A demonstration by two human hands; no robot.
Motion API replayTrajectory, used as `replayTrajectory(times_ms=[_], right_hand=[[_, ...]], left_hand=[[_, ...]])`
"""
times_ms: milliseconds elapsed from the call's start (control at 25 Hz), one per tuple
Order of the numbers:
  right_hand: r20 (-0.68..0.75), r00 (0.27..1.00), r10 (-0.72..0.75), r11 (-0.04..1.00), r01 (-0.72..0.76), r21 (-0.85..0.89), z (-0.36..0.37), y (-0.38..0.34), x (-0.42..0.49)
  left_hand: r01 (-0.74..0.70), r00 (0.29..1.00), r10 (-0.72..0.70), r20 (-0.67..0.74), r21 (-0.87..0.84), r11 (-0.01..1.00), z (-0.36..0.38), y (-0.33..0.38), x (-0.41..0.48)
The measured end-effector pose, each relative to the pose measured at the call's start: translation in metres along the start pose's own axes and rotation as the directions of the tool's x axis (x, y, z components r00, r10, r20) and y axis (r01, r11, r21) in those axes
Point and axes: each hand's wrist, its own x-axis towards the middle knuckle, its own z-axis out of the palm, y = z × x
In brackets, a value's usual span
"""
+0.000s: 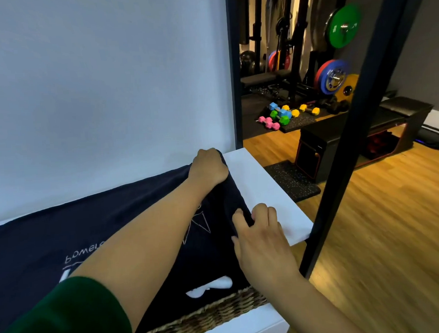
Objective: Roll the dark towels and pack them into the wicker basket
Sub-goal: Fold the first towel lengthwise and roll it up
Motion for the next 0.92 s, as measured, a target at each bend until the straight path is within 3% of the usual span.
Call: replayTrajectory(times_ms=[200, 360, 440, 560, 640, 720, 760, 840, 920], right_hand=[[0.112, 0.990, -0.091, 0.996, 0.089, 0.021, 0.000, 0.006, -0.004], [0.041, 0.999, 0.005, 0.969, -0.015, 0.247, -0.003, 0.016, -0.006], [0.041, 0.999, 0.034, 0.964, -0.044, 0.262, -0.003, 0.006, -0.005], [0.118, 0.989, -0.087, 0.991, 0.075, 0.109, 0.004, -0.015, -0.006], [0.164, 0.978, -0.130, 0.991, 0.128, 0.023, 0.005, -0.029, -0.007], [0.258, 0.957, -0.131, 0.984, 0.158, -0.084, -0.008, -0.044, -0.009], [0.265, 0.950, -0.167, 0.962, 0.216, -0.168, -0.007, -0.048, -0.010], [0.252, 0.933, -0.257, 0.938, 0.303, -0.167, -0.010, -0.047, -0.009], [0.124, 0.964, -0.234, 0.972, 0.233, 0.017, -0.018, -0.040, 0.000]], left_hand=[[0.024, 1.000, -0.023, 0.009, -0.050, 0.998, -0.005, 0.003, -0.006], [0.162, 0.982, -0.189, -0.009, -0.477, 0.864, 0.000, -0.029, -0.014], [0.157, 0.977, -0.211, -0.025, -0.586, 0.795, 0.003, -0.037, -0.021], [0.019, 0.994, -0.063, -0.092, -0.419, 0.908, 0.003, -0.039, -0.025], [-0.119, 0.991, 0.112, -0.079, -0.081, 0.990, -0.002, -0.042, -0.024], [-0.200, 0.976, 0.216, -0.036, 0.257, 0.945, -0.006, -0.050, -0.024], [-0.193, 0.978, 0.209, -0.015, 0.324, 0.926, -0.007, -0.054, -0.026], [-0.127, 0.992, 0.129, 0.009, 0.247, 0.961, -0.012, -0.059, -0.031], [-0.051, 0.999, 0.051, -0.002, 0.043, 0.998, -0.016, -0.059, -0.034]])
